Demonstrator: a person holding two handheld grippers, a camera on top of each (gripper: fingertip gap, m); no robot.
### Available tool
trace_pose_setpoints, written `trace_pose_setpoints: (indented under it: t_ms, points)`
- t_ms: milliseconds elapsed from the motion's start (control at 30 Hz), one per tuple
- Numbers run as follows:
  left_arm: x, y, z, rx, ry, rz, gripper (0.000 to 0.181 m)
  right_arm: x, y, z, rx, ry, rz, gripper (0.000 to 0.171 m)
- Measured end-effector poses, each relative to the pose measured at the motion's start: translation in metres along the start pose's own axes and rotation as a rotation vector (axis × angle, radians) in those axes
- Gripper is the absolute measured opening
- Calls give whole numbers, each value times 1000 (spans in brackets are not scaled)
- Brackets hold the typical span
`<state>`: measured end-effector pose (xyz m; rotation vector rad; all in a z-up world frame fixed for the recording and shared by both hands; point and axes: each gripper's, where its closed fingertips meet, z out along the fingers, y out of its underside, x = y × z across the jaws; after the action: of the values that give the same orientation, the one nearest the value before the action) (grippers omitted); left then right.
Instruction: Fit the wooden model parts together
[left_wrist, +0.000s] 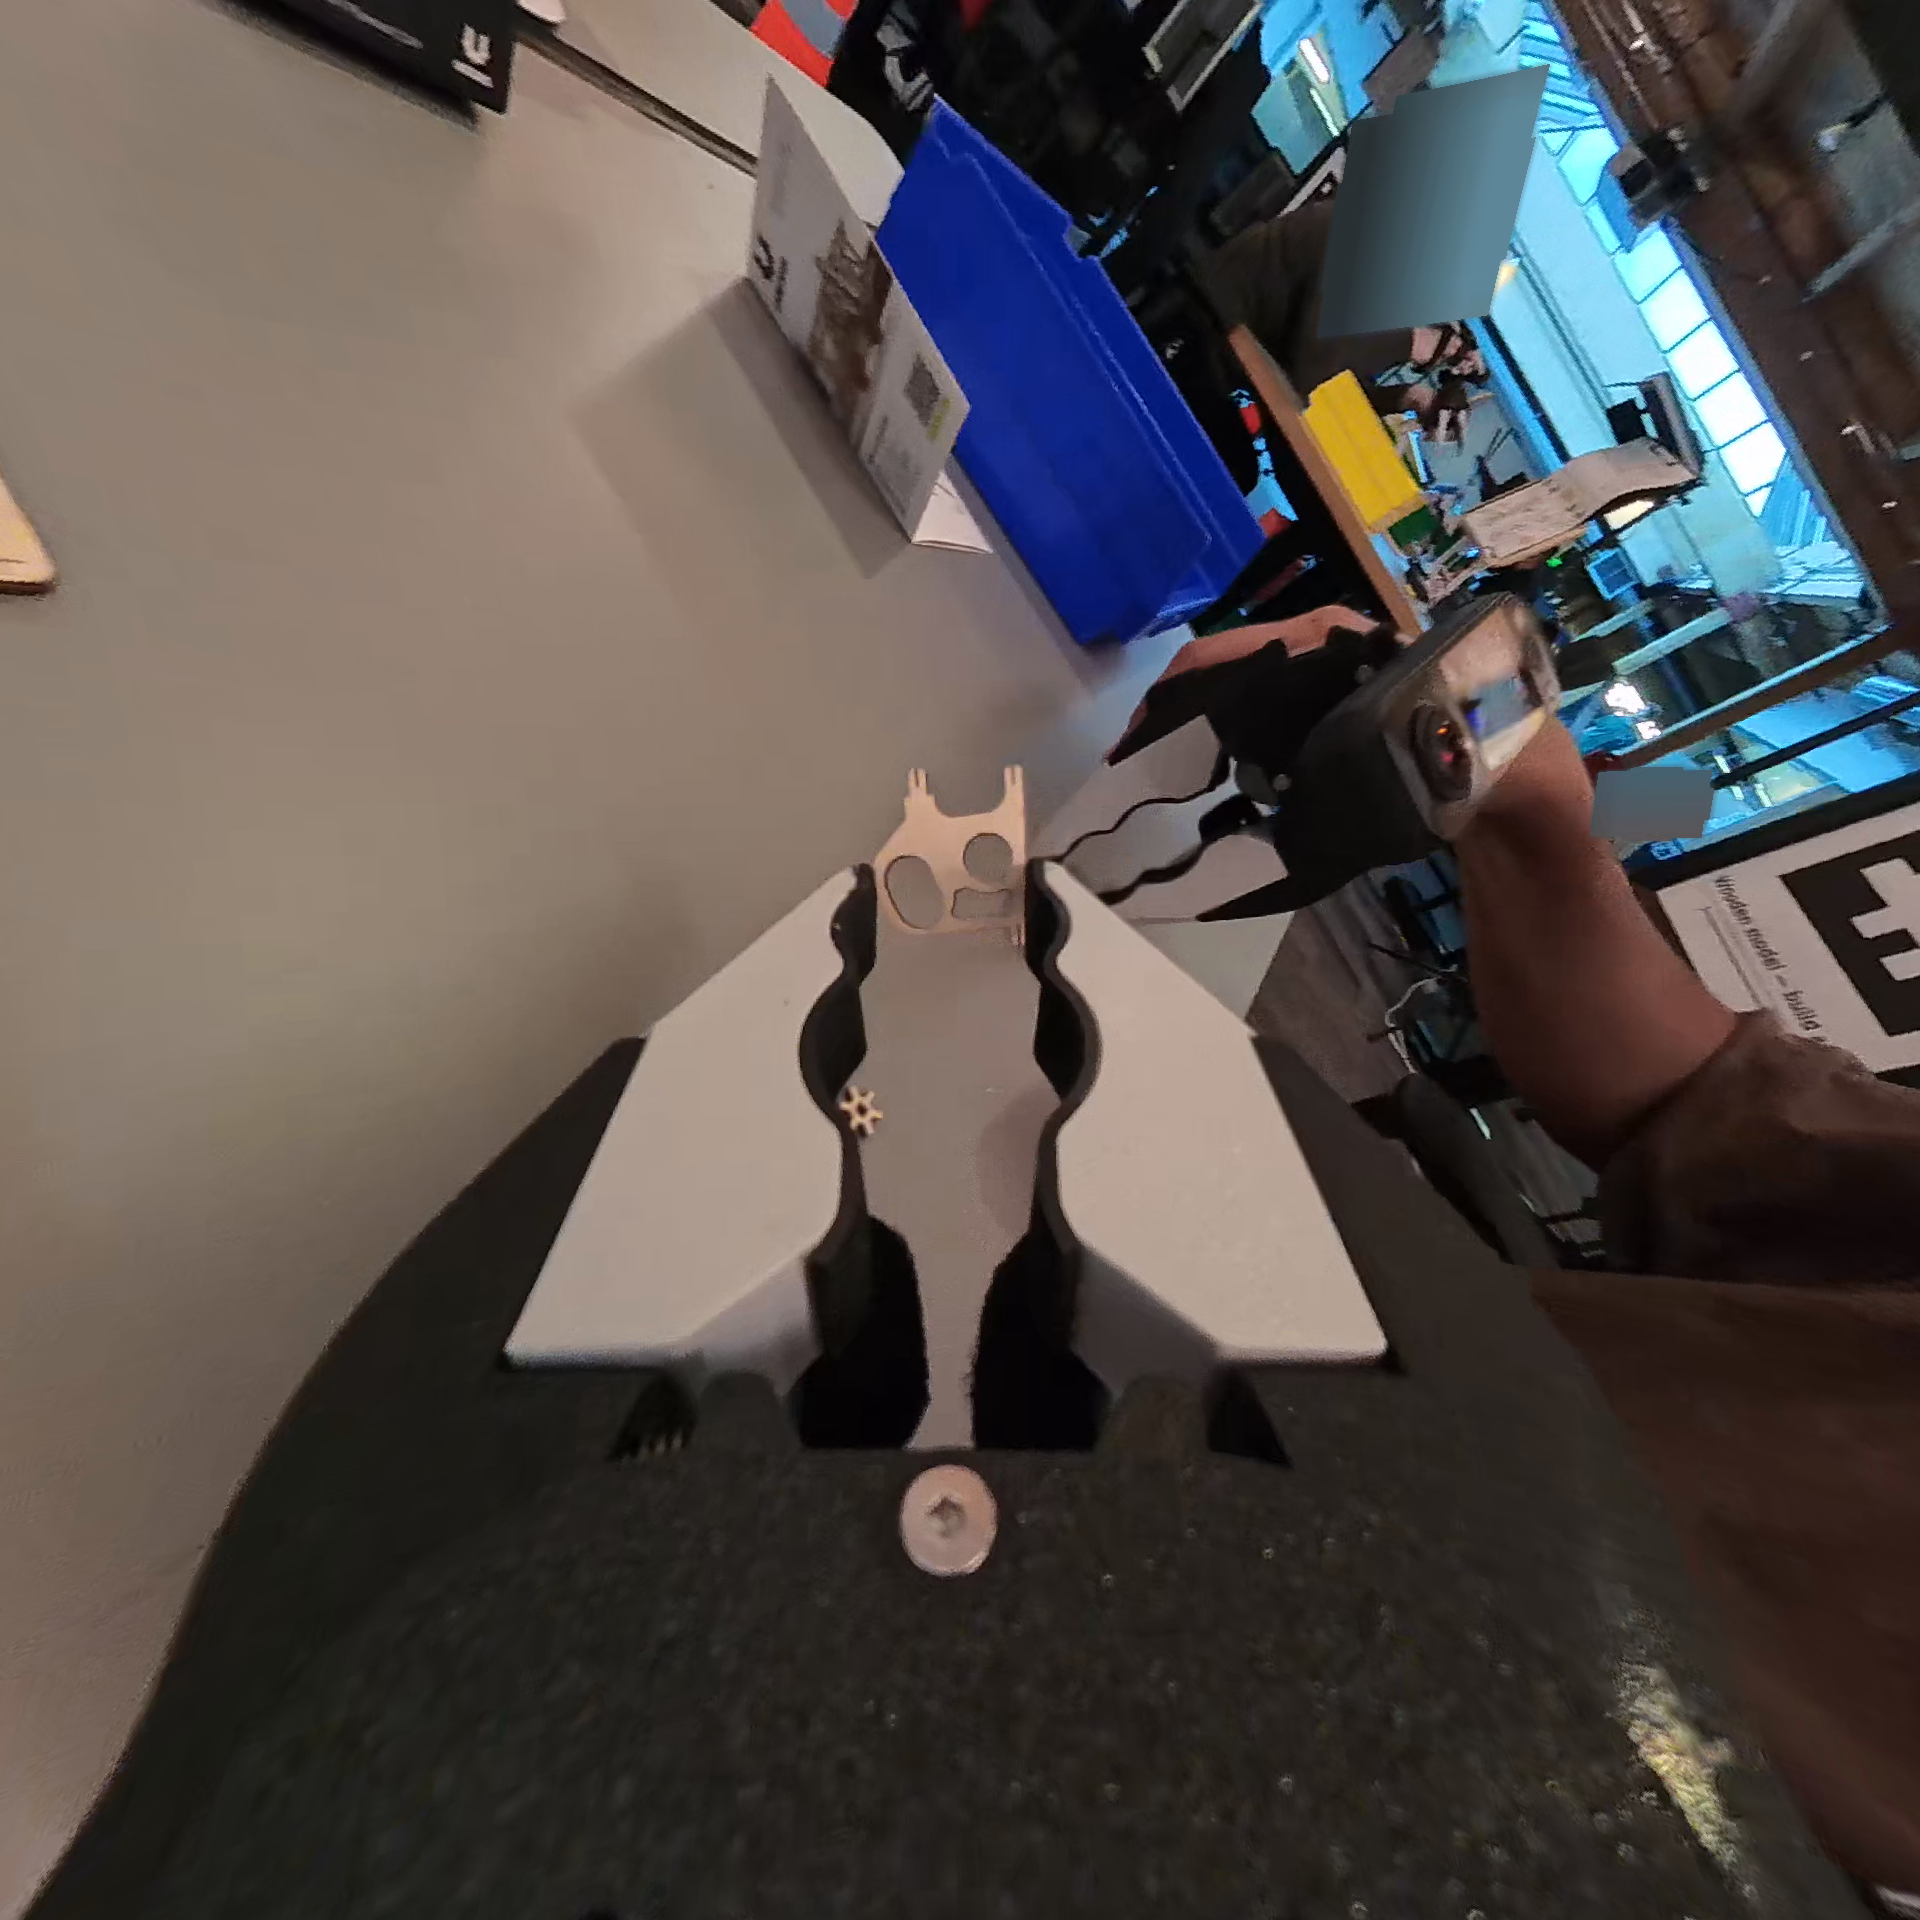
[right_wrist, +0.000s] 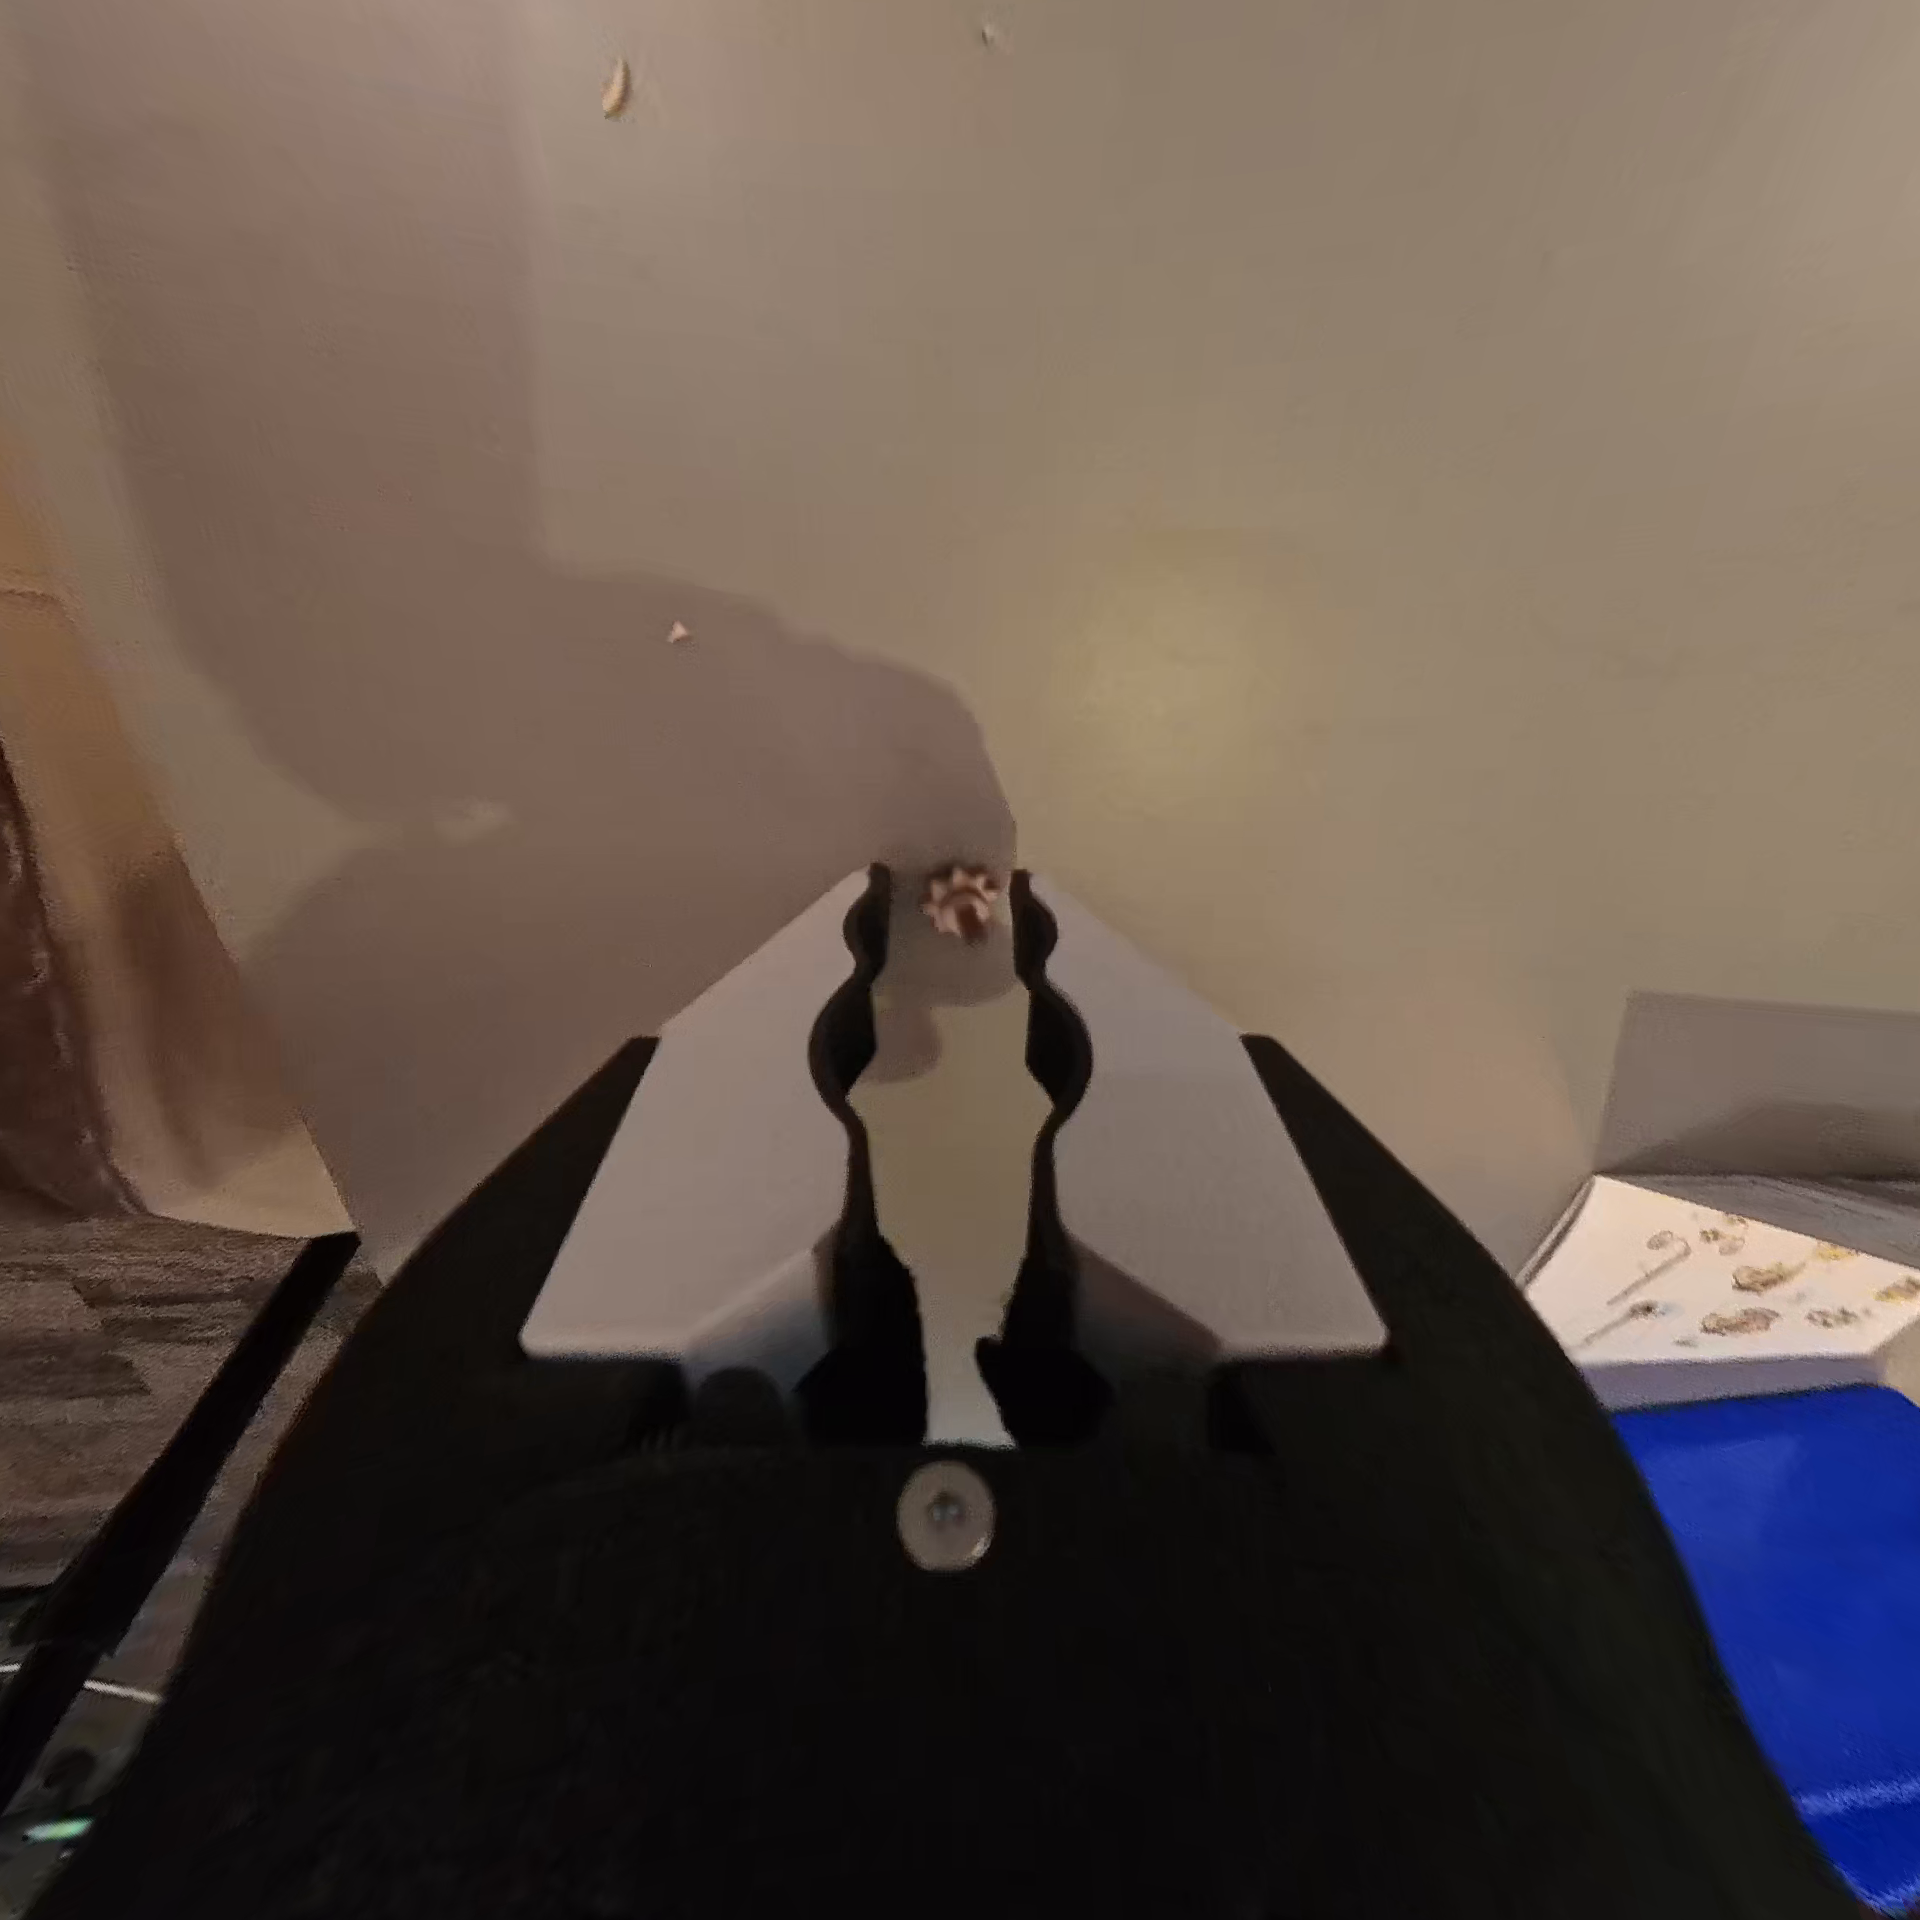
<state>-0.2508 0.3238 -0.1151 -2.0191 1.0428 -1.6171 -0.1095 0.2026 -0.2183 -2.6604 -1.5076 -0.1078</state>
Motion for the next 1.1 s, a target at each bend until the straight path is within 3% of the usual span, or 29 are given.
trace_pose_setpoints:
  t_ms: [33, 167, 367, 467, 600, 867, 1100]
  points:
    - [-3, 0, -2, 0, -10, 6, 26, -3, -4, 1, 30, -20, 6, 25]
    - [-4, 3, -2, -3, -1, -1, 26, -3, 0, -10, 188, -15, 75, 29]
    - [4, 11, 3, -26, 32, 9, 26, 1, 37, -25, 627, -11, 432, 29]
    - [11, 13, 11, -18, 53, -30, 26, 1, 38, -11, 673, 38, 612, 29]
    - [21, 19, 25, -25, 38, 2, 26, -2, 21, -23, 794, 117, 941, 26]
    - [43, 33, 56, -104, 149, 8, 26, -2, 18, -10, 613, 409, 954, 21]
    - [38, 44, 78, -214, 134, 54, 26, 7, 10, 0, 700, 246, 1004, 14]
